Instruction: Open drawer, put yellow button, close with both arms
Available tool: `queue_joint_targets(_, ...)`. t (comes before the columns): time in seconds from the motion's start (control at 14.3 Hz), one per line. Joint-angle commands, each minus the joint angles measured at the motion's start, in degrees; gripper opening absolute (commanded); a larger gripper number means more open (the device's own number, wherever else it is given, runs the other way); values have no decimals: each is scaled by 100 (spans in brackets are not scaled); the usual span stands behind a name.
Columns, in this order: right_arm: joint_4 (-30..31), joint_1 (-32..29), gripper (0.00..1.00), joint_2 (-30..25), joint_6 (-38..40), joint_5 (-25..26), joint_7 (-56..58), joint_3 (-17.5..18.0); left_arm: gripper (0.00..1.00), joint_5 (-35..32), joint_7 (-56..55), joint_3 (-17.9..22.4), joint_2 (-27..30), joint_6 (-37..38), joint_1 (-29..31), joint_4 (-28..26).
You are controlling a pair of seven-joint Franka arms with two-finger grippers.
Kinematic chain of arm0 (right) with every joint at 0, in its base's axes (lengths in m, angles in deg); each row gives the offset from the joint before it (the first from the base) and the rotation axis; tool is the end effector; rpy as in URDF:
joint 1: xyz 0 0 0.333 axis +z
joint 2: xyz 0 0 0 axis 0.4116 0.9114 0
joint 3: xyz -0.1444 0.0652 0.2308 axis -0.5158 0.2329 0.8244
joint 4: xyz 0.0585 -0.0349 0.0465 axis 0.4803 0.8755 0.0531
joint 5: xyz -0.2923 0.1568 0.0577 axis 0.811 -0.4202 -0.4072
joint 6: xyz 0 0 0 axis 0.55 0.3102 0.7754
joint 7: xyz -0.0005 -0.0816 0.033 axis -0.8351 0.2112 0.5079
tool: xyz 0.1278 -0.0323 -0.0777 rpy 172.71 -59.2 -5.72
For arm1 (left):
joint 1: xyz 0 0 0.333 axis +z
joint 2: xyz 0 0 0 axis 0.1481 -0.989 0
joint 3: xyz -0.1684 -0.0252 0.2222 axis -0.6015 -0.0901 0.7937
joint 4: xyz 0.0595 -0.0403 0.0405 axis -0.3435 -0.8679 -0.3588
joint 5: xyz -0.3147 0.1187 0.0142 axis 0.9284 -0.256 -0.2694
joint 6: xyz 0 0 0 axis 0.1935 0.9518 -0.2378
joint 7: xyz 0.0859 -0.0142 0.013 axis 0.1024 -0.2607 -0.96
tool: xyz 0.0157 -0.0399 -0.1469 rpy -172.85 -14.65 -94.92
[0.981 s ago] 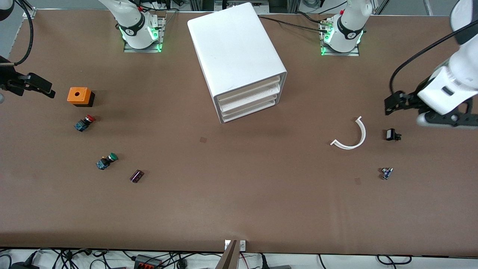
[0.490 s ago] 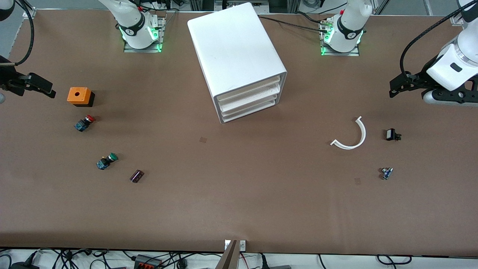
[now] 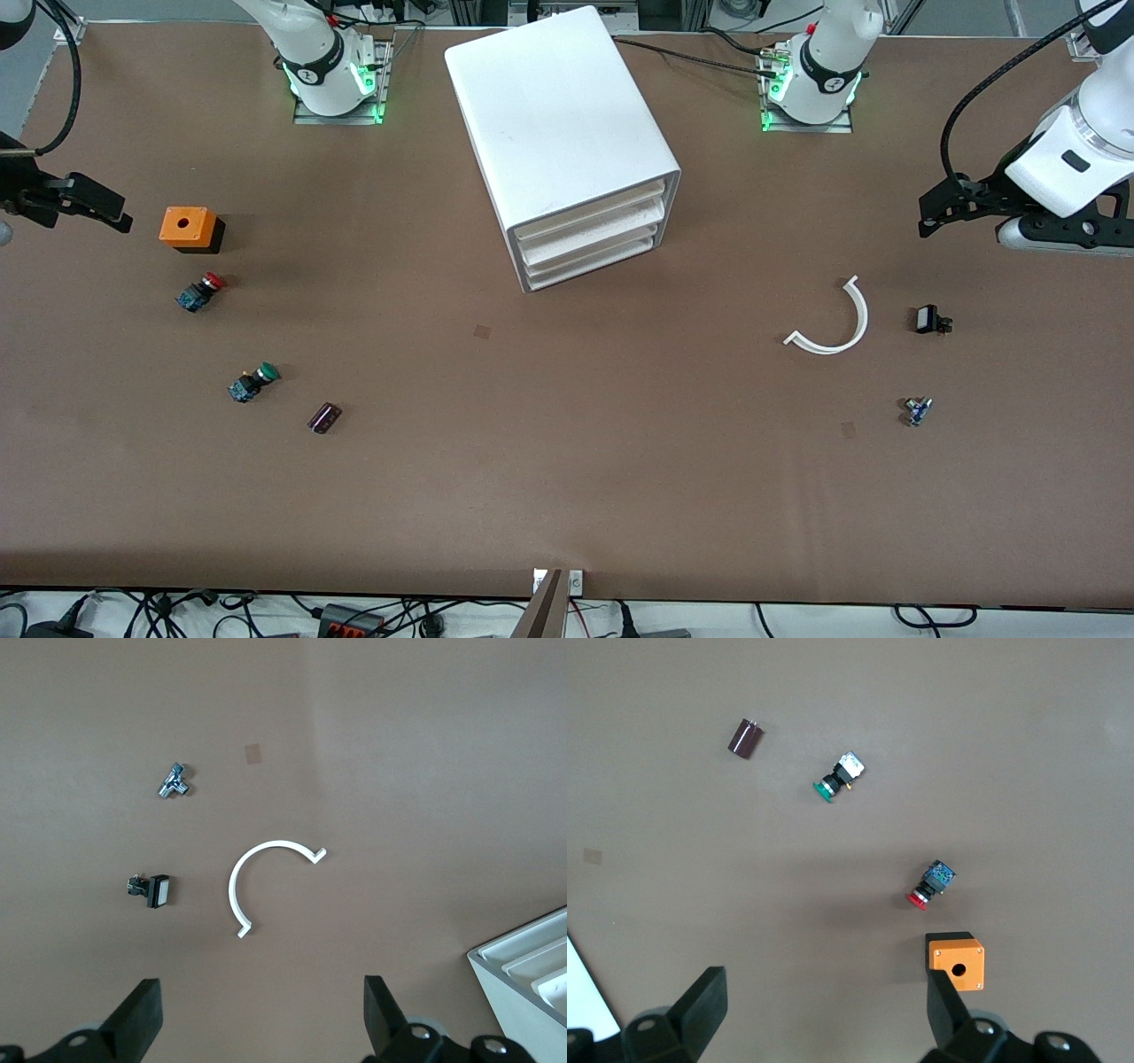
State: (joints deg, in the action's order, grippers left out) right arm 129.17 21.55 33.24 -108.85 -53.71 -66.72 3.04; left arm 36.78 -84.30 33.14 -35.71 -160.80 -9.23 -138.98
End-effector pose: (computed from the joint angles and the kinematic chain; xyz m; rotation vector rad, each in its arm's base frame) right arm 0.4934 -0.0469 0.5061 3.1238 -0.0875 -0.0261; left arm 0.4935 -0.0339 0.5115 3.1317 -0.0801 -0.0031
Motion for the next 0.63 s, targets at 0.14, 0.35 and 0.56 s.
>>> queue_joint_targets(0.14, 24, 3, 100, -79, 1, 1, 24, 6, 100, 71, 125, 64, -140, 31, 45, 153)
queue_joint_targets(0.35, 24, 12, 100, -79, -8, 1, 24, 6, 100, 123, 125, 64, -140, 31, 36, 171)
queue_joint_targets(0.56, 33, 12, 100, -79, -17, 1, 24, 6, 100, 115, 117, 38, -140, 31, 27, 171)
